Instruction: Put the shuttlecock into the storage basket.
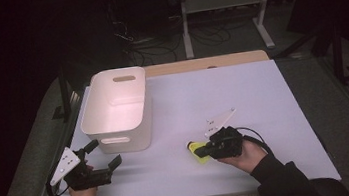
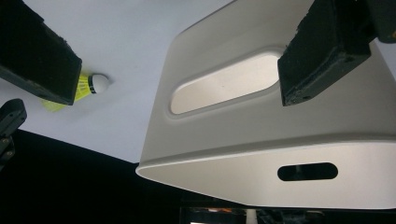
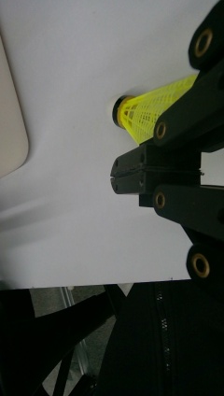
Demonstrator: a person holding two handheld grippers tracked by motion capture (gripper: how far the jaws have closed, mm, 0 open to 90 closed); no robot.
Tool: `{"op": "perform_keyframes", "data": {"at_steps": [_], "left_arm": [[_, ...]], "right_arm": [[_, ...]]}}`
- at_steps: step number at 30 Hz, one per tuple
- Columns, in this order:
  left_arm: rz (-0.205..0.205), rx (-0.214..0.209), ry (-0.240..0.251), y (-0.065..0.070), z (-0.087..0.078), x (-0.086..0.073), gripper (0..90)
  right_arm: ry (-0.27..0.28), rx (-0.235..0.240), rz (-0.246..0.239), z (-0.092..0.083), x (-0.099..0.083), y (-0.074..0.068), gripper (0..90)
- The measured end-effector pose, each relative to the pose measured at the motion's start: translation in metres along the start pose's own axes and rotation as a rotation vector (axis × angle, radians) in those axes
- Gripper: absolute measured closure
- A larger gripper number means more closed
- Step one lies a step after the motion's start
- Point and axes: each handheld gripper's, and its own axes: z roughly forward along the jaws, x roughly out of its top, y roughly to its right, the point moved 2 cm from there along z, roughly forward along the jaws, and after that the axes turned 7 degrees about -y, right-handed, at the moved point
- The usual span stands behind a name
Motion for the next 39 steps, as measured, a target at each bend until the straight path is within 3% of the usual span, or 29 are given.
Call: {"op": "perform_keyframes", "data": {"at_steps": [12,39], "left_arm": [[-0.001,-0.001,0.004,-0.001,-0.001,0.0,0.0],[0.0,-0.011,0.006,0.0,-0.001,0.0,0.0]], "right_arm": [[-0.084,-0.01,0.02,0.022,-0.009,-0.007,88.6],[-0.127,-0.057,0.065,0.028,-0.018,-0.006,88.6]]}}
